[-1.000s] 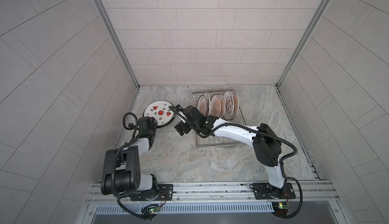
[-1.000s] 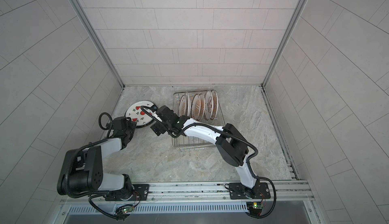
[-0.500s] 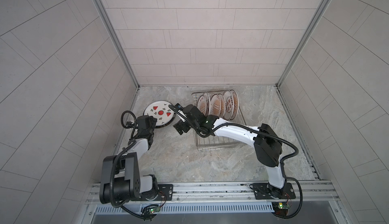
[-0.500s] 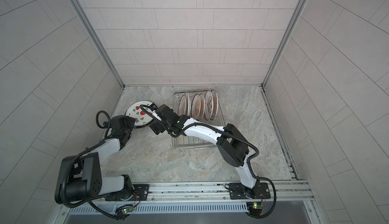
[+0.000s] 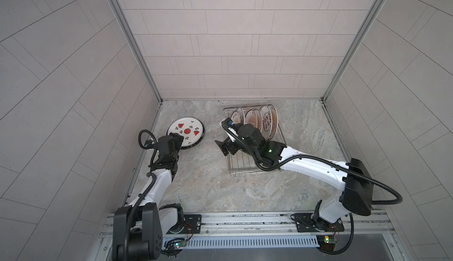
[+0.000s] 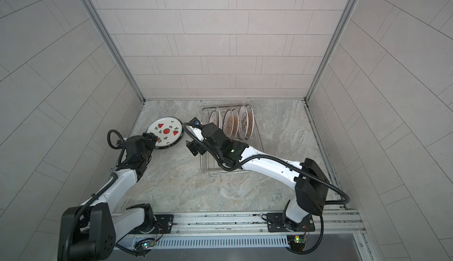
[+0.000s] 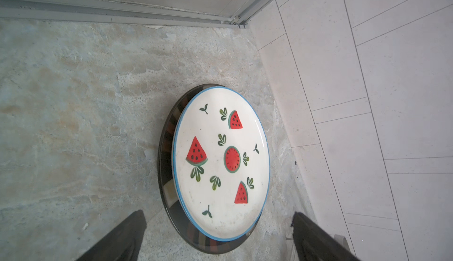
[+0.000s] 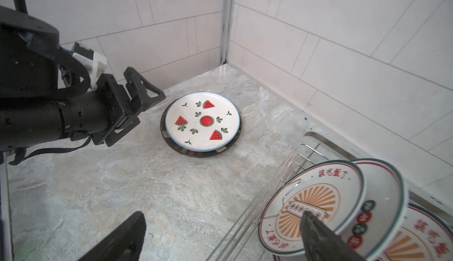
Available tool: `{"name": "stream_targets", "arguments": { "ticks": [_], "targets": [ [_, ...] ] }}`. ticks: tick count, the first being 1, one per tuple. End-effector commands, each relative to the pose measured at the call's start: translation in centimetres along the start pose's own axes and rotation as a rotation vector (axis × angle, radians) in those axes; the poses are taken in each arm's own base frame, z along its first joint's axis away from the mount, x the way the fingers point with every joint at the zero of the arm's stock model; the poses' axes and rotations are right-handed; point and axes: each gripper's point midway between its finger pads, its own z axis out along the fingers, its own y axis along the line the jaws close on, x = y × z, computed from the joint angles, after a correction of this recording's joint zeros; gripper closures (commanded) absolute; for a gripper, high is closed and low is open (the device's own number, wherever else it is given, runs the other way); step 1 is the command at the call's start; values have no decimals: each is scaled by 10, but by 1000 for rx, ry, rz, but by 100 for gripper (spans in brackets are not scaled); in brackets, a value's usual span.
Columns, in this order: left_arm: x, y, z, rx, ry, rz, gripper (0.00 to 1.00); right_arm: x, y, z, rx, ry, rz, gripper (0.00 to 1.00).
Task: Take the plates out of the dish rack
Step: 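Move the right gripper to the rack while the left gripper returns beside the rack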
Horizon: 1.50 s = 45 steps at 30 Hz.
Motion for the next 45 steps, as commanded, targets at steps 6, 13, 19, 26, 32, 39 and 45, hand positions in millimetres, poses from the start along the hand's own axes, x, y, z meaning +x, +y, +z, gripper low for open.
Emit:
{"name": "stream_targets", "arguments": {
  "ticks": [6, 13, 19, 26, 32, 39, 45],
  "targets": [
    [20, -23, -29, 82, 16, 139, 0, -1, -48, -44, 223, -68, 70, 1],
    [42, -61, -59, 245, 35, 236, 0, 12, -88, -74, 344, -87, 176, 0],
    [76, -100, -82, 471, 137, 349, 0, 28, -120, -91, 402, -96, 259, 0],
    [119, -133, -115, 740, 218, 490, 0, 40, -139, -88, 449, -47, 341, 1],
    [153, -151, -124, 895, 326, 526, 0, 42, -138, -53, 457, 72, 338, 4],
    [159, -140, -120, 837, 326, 554, 0, 40, -143, -20, 479, 128, 330, 39],
    [164, -126, -114, 767, 293, 583, 0, 41, -139, 6, 458, 180, 319, 45]
  ]
}}
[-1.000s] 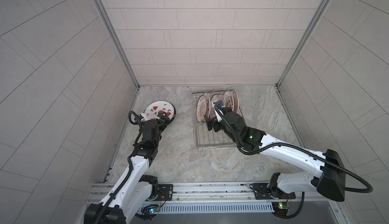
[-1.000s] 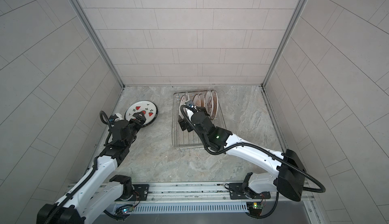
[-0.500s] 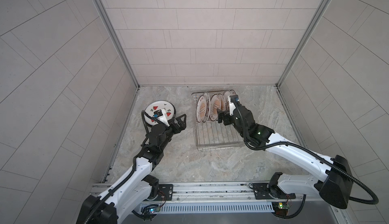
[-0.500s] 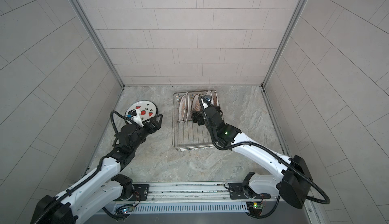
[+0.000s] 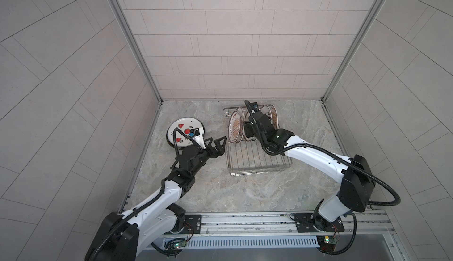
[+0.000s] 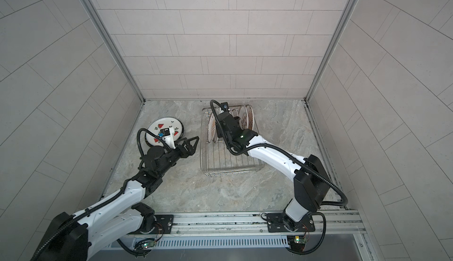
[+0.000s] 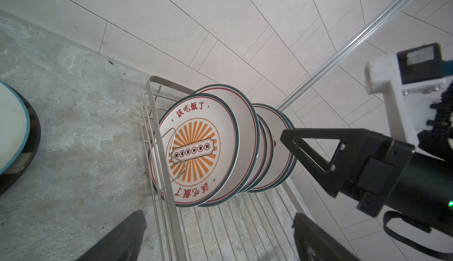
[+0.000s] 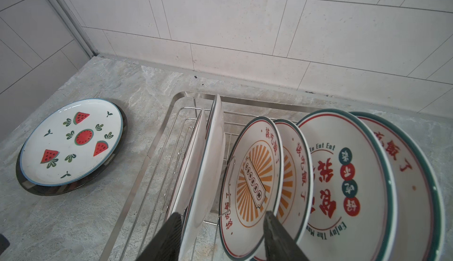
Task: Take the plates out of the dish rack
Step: 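Move the right gripper to the rack while the left gripper returns beside the rack, then lower the right gripper onto the rim of a white red-lettered plate and close it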
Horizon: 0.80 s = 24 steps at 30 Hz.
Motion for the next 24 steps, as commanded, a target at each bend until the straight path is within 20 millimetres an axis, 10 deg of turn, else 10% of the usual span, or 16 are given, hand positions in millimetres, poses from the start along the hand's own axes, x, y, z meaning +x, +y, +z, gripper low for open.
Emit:
{"name": "stream_targets", "arguments": {
  "ticks": [1, 24],
  "targets": [
    [2, 9, -3, -48, -15, 25, 0, -2, 3, 7, 11, 28, -2, 45],
    [12, 17, 0, -55, -18, 2, 0, 6, -11, 45, 248, 111, -75, 73]
  ]
}}
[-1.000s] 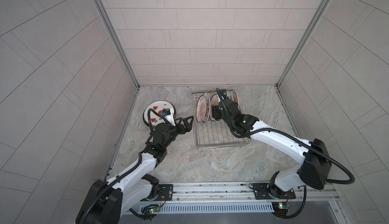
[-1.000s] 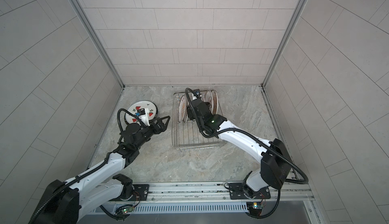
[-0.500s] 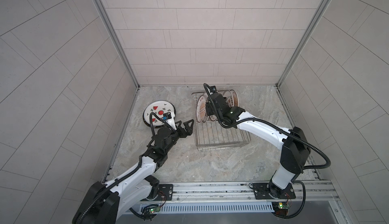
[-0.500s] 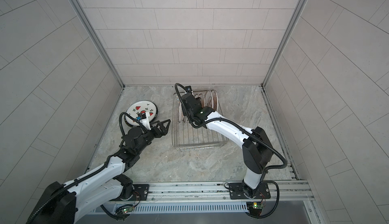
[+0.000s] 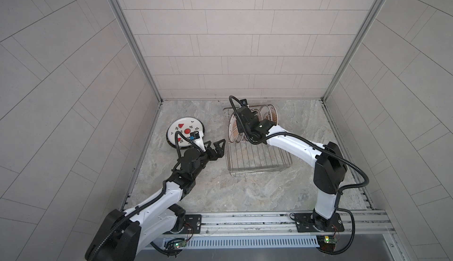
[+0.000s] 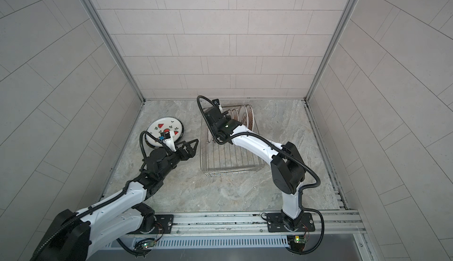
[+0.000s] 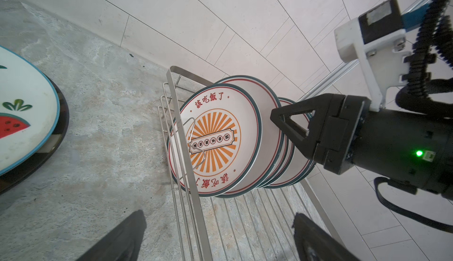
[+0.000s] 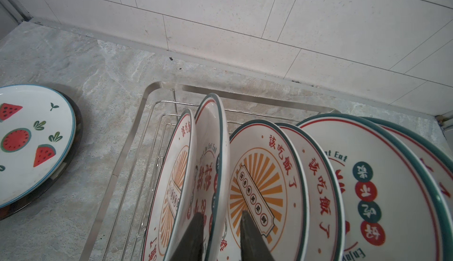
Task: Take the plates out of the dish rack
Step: 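Lower the right gripper onto the rim of a white red-lettered plate and close it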
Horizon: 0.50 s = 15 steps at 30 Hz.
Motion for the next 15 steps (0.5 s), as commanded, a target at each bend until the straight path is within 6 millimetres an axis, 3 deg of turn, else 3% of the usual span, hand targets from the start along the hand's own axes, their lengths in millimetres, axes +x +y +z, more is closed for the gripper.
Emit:
{"name": "stream_targets", "arguments": {
  "ticks": [1, 11, 12, 15],
  "targets": [
    [-3, -1, 0, 7, -26, 0, 0, 2, -12, 1, 84, 11, -12, 73],
    [-7, -1, -2, -4, -42, 1, 0, 7, -3, 15, 90, 51, -32, 72],
    [1, 6, -4, -19, -27, 2, 0, 7, -2, 16, 88, 52, -32, 72],
    [1, 9, -6, -31, -32, 5, 0, 9, 0, 20, 87, 61, -31, 73]
  ]
}}
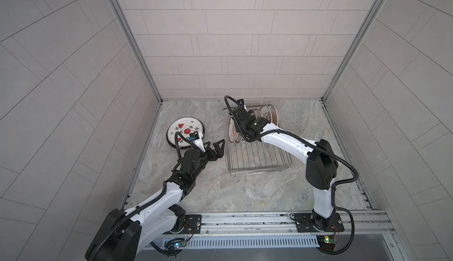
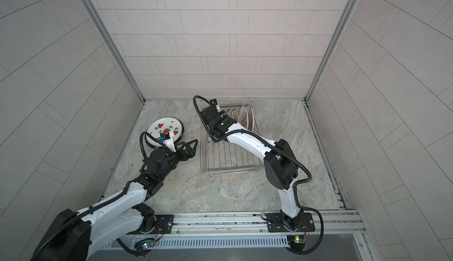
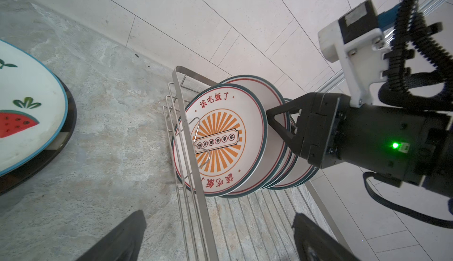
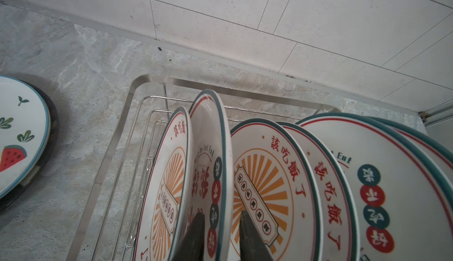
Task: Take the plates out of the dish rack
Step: 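Lower the right gripper onto the rim of a white red-lettered plate and close it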
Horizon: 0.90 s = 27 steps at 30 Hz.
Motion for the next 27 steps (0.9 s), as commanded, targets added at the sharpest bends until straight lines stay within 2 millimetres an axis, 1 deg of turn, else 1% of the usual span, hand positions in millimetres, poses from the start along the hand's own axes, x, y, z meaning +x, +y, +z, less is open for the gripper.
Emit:
{"name": "stream_targets", "arguments": {
  "ticks": [1, 3, 8, 11, 14, 17, 22, 23, 27],
  "targets": [
    [-3, 2, -4, -12, -25, 7, 0, 3, -4, 5, 33, 21, 0, 73],
    [-2, 3, -5, -14, -26, 5, 0, 5, -1, 10, 24, 30, 2, 75],
    [-3, 5, -6, -22, -30, 5, 0, 5, 2, 17, 19, 28, 18, 76],
    [-3, 5, -8, -22, -33, 3, 0, 9, 3, 21, 25, 36, 24, 76],
    [-3, 5, -9, -22, -33, 4, 0, 8, 3, 23, 31, 31, 28, 78],
    [-3, 8, -11, -34, -43, -4, 0, 3, 5, 22, 26, 14, 37, 80],
    [-3, 19, -10, -92, -44, -19, 0, -8, 6, 18, 53, -13, 28, 83],
    [-3, 20, -10, -97, -45, -20, 0, -10, 6, 17, 56, -17, 27, 87],
    [-2, 22, -10, -106, -43, -19, 0, -18, 6, 10, 84, -50, 18, 88]
  ]
}}
